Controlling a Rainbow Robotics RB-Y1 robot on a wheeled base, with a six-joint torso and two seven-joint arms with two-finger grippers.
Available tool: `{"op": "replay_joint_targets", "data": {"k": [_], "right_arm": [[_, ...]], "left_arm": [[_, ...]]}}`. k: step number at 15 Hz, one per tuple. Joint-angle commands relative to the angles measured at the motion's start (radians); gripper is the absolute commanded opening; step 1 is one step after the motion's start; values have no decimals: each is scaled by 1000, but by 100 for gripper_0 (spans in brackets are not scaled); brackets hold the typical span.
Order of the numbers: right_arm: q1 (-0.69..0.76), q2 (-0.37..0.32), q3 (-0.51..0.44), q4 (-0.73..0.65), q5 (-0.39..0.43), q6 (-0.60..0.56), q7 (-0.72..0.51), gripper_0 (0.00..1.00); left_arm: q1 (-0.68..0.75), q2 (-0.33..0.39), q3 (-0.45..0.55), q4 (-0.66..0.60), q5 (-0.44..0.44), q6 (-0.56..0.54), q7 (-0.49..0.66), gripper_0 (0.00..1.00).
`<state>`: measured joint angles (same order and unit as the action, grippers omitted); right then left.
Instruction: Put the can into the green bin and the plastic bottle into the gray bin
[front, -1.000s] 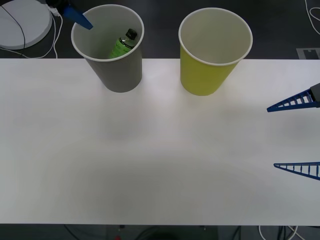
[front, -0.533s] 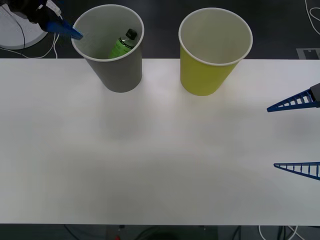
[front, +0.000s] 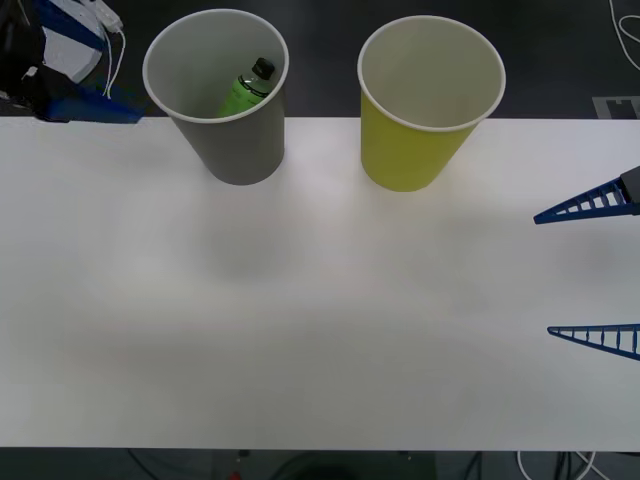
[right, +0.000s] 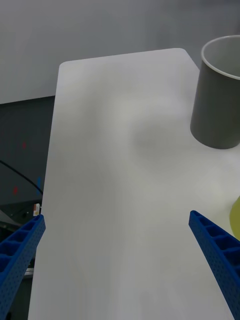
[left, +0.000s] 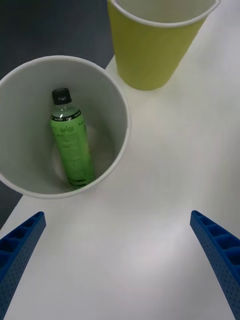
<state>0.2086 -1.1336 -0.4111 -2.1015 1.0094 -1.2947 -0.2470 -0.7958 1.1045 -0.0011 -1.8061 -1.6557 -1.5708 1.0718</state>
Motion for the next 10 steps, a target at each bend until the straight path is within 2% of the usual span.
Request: {"op": "replay_joint_targets", "data": {"k": [1, 4, 10], "right_arm": [[0, 0, 0, 0, 0, 0, 0, 100], [0, 0, 0, 0, 0, 0, 0, 100], [0, 0, 0, 0, 0, 0, 0, 100]], "left_arm": [[133, 0, 108, -45, 62, 0, -47, 100], [265, 9, 196, -50, 146, 0, -144, 100], [480, 31, 306, -55, 309, 15, -348, 100]]}}
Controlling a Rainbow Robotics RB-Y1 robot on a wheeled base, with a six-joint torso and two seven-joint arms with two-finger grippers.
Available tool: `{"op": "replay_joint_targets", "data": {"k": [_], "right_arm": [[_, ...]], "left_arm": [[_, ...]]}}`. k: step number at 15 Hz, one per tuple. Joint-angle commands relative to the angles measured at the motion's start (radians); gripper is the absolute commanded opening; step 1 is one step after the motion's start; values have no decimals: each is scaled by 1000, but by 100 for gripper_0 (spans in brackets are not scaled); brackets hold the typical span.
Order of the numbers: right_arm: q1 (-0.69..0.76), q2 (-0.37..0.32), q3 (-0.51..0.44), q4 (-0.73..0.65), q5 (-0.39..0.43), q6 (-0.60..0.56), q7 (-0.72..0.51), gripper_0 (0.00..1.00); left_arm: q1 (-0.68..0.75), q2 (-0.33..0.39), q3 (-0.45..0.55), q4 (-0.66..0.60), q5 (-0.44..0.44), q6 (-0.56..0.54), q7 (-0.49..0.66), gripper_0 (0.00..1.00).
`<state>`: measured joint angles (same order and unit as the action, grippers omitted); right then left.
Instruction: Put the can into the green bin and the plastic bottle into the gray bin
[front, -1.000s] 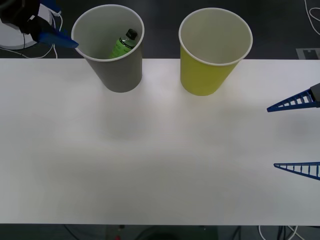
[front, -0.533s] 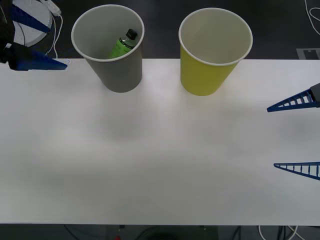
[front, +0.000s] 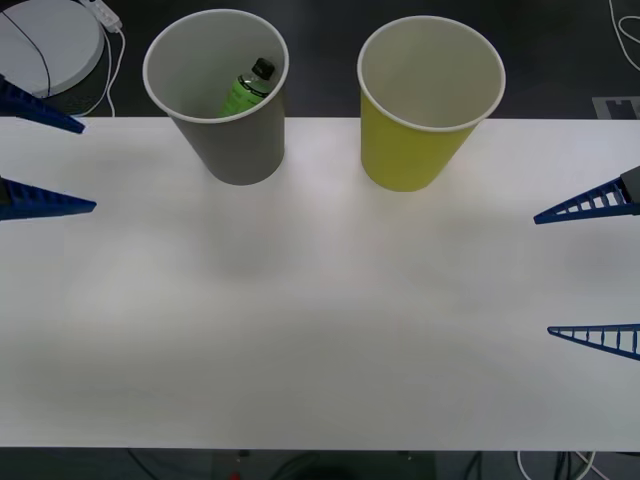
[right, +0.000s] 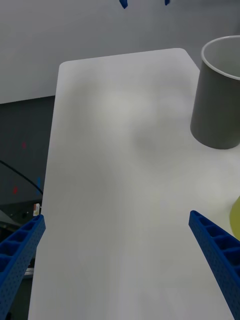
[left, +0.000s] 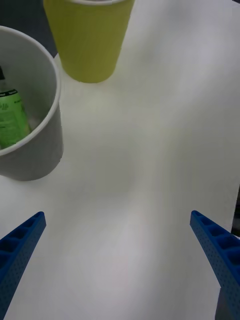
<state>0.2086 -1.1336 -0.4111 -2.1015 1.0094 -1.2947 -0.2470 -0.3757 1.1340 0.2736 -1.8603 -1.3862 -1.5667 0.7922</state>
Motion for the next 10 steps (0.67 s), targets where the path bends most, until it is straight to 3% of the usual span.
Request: {"op": "replay_joint_targets", "data": {"k": [1, 10], "right_arm": [[0, 0, 0, 0, 0, 0, 0, 100], [0, 0, 0, 0, 0, 0, 0, 100]], "left_arm": [[90, 1, 50, -5, 55, 16, -105, 100], [370, 1, 174, -43, 196, 62, -423, 100]]}}
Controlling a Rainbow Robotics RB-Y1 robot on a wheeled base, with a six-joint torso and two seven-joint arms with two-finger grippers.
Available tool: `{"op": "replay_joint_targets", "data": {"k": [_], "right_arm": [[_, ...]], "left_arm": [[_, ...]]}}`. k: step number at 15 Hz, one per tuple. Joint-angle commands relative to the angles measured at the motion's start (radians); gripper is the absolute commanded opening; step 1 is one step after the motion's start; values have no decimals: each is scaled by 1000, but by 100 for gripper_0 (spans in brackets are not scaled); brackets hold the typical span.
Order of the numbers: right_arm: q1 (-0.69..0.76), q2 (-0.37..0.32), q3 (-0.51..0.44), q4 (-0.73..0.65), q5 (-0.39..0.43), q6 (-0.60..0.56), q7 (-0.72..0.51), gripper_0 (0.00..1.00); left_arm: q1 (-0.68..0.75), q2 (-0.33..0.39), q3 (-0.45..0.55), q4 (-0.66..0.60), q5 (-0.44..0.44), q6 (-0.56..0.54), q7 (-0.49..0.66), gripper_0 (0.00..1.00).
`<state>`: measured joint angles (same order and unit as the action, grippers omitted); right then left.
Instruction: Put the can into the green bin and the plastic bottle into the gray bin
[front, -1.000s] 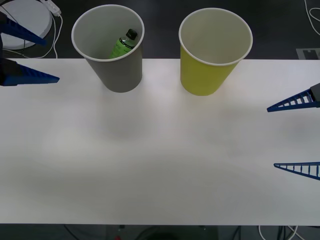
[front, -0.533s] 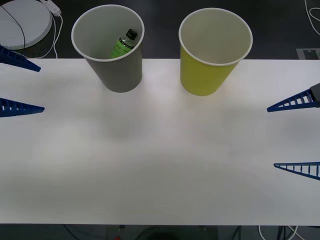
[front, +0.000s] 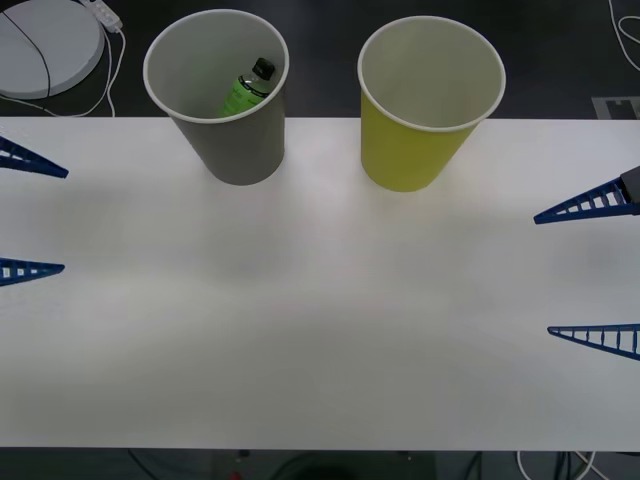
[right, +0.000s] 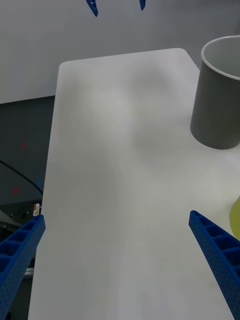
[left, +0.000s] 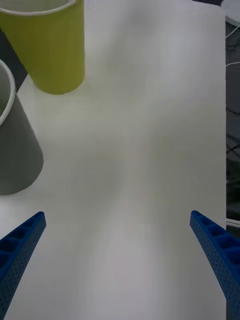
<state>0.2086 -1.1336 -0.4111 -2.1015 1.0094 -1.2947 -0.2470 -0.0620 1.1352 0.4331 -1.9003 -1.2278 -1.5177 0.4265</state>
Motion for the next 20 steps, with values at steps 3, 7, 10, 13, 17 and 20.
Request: {"op": "replay_joint_targets", "data": {"k": [3, 7, 10, 13, 17, 20], "right_arm": [[0, 0, 0, 0, 0, 0, 0, 100], [0, 0, 0, 0, 0, 0, 0, 100], [0, 0, 0, 0, 0, 0, 0, 100], [0, 0, 0, 0, 0, 0, 0, 100], [0, 0, 0, 0, 0, 0, 0, 100], [0, 0, 0, 0, 0, 0, 0, 100]], "left_arm": [[129, 0, 41, -39, 70, 30, -114, 100], [195, -2, 75, -94, 74, 44, -141, 100], [215, -2, 76, -97, 96, 53, -173, 100], [218, 0, 75, -97, 103, 53, -190, 100], [218, 0, 75, -97, 108, 65, -196, 100], [218, 0, 65, -98, 111, 63, -206, 100]]}}
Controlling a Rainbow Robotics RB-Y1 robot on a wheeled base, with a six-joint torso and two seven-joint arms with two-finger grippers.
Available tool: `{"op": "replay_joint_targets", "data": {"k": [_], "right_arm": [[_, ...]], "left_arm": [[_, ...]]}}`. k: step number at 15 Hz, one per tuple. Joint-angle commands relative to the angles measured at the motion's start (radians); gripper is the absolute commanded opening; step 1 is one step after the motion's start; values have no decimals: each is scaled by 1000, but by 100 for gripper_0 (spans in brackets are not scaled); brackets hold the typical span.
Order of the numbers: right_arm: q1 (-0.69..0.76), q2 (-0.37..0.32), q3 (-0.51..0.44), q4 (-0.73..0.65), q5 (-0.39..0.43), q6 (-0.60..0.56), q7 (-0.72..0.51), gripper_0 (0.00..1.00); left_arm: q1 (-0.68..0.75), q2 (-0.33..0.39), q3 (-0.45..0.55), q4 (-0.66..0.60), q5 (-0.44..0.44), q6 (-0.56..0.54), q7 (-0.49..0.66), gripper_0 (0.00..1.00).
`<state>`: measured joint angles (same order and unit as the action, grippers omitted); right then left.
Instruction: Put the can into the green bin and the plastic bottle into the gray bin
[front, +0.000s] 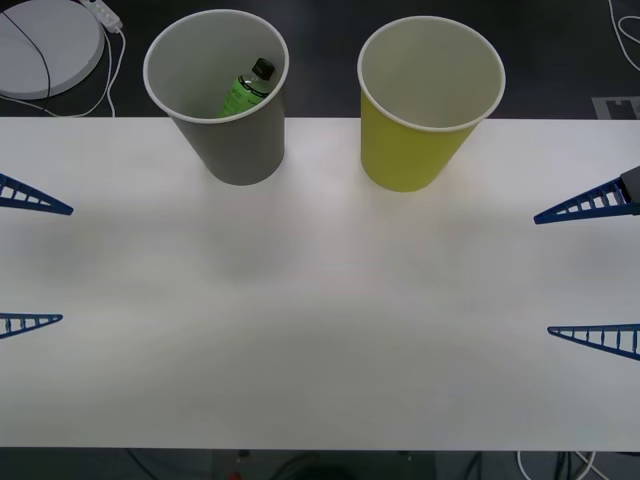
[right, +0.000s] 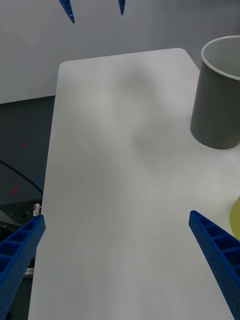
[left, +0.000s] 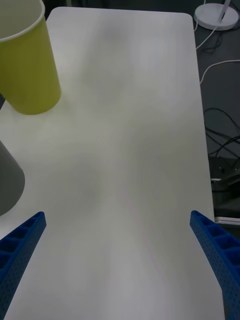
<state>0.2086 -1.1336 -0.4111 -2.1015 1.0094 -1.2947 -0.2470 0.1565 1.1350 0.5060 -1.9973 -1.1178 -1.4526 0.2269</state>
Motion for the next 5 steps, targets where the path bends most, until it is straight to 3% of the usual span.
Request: {"op": "replay_joint_targets", "data": {"k": [1, 5], "right_arm": [[0, 0, 0, 0, 0, 0, 0, 100], [0, 0, 0, 0, 0, 0, 0, 100]], "left_arm": [[0, 0, -7, -1, 1, -2, -8, 100], [0, 0, -7, -1, -2, -2, -9, 100]]}}
